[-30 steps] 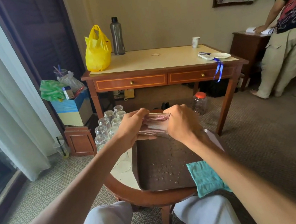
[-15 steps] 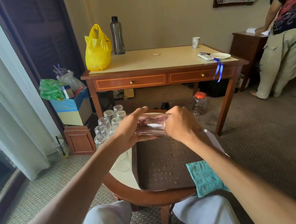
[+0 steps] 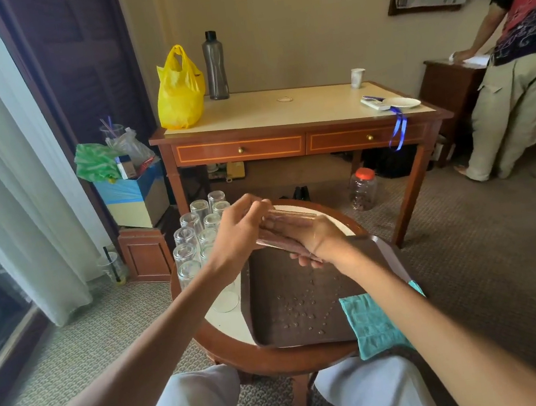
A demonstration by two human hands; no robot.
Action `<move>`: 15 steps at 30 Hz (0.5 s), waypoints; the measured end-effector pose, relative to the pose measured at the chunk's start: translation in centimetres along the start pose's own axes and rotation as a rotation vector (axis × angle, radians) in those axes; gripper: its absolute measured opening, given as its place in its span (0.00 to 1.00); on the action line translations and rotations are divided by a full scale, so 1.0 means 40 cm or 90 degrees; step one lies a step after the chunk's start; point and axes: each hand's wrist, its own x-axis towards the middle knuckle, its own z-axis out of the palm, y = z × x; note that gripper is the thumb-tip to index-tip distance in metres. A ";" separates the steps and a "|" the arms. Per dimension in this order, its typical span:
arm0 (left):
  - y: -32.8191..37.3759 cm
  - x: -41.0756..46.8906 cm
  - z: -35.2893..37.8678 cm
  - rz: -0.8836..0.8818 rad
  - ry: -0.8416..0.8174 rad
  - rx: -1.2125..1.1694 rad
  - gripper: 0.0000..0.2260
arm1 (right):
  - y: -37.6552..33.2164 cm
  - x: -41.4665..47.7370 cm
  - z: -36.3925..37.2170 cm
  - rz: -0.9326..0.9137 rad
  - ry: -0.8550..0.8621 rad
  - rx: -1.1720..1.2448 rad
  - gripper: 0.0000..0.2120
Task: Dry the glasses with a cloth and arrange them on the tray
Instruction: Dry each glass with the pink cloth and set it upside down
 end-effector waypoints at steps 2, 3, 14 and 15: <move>0.011 -0.001 -0.006 -0.173 -0.072 -0.176 0.10 | 0.012 0.004 -0.013 -0.256 0.206 -0.256 0.08; 0.017 -0.002 -0.008 -0.245 -0.081 -0.199 0.11 | 0.016 -0.001 -0.020 -0.387 0.292 -0.359 0.09; -0.007 -0.012 0.006 0.135 0.052 0.238 0.12 | 0.060 0.005 0.025 0.053 -0.148 0.140 0.26; -0.018 -0.012 0.005 0.175 0.046 0.242 0.12 | 0.062 0.005 0.024 0.079 -0.202 0.151 0.29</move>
